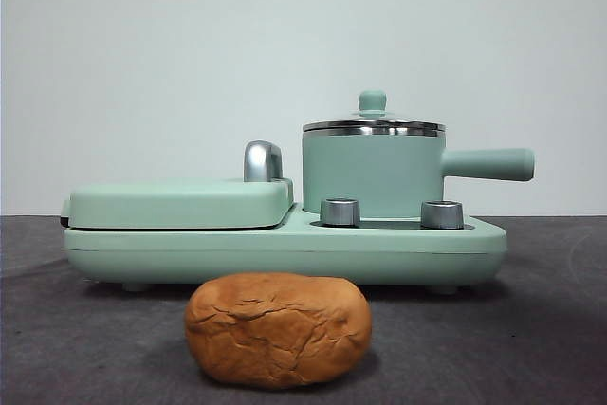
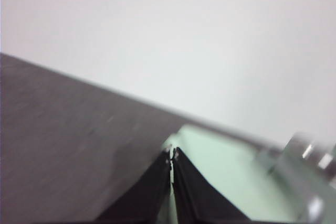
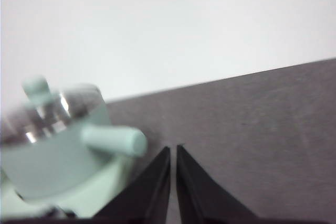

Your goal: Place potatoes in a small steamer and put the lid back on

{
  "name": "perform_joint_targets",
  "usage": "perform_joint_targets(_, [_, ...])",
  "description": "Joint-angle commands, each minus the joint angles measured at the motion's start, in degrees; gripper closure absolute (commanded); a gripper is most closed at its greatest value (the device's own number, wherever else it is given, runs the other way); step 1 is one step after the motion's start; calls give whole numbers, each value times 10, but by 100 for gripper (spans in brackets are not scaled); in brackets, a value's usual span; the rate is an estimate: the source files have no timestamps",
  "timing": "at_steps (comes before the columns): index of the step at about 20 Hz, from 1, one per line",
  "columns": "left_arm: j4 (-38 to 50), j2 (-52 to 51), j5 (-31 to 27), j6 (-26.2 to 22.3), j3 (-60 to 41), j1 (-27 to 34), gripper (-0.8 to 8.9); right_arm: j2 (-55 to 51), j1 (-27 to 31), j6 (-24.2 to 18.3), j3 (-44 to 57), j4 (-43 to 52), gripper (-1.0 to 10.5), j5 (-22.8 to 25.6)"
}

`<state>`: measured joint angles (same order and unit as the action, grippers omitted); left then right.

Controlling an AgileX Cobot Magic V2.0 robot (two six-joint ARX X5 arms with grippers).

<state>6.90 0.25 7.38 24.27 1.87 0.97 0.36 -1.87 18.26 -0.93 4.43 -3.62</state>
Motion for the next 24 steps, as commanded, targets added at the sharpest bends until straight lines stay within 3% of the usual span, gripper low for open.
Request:
perform_joint_targets(1, [63, -1, 9, 82, -7, 0, 808, -2, -2, 115, 2, 43, 930, -11])
perform_joint_targets(6, [196, -1, 28, 151, 0, 0, 808, -2, -2, 177, 0, 196, 930, -45])
perform_joint_targets(8, [212, -1, 28, 174, 14, 0, 805, -2, -2, 207, -9, 230, 931, -51])
perform_joint_targets(12, [125, 2, 28, 187, 85, 0, 804, -1, -2, 235, -79, 141, 932, -65])
perform_joint_targets(14, [39, 9, 28, 172, 136, 0, 804, 7, -2, 223, -126, 67, 932, -68])
perform_joint_targets(18, [-153, 53, 28, 80, 254, 0, 804, 44, -2, 150, -213, -14, 932, -104])
perform_joint_targets(24, [-288, 144, 32, -19, 375, 0, 804, 128, -2, 57, -319, -118, 932, -186])
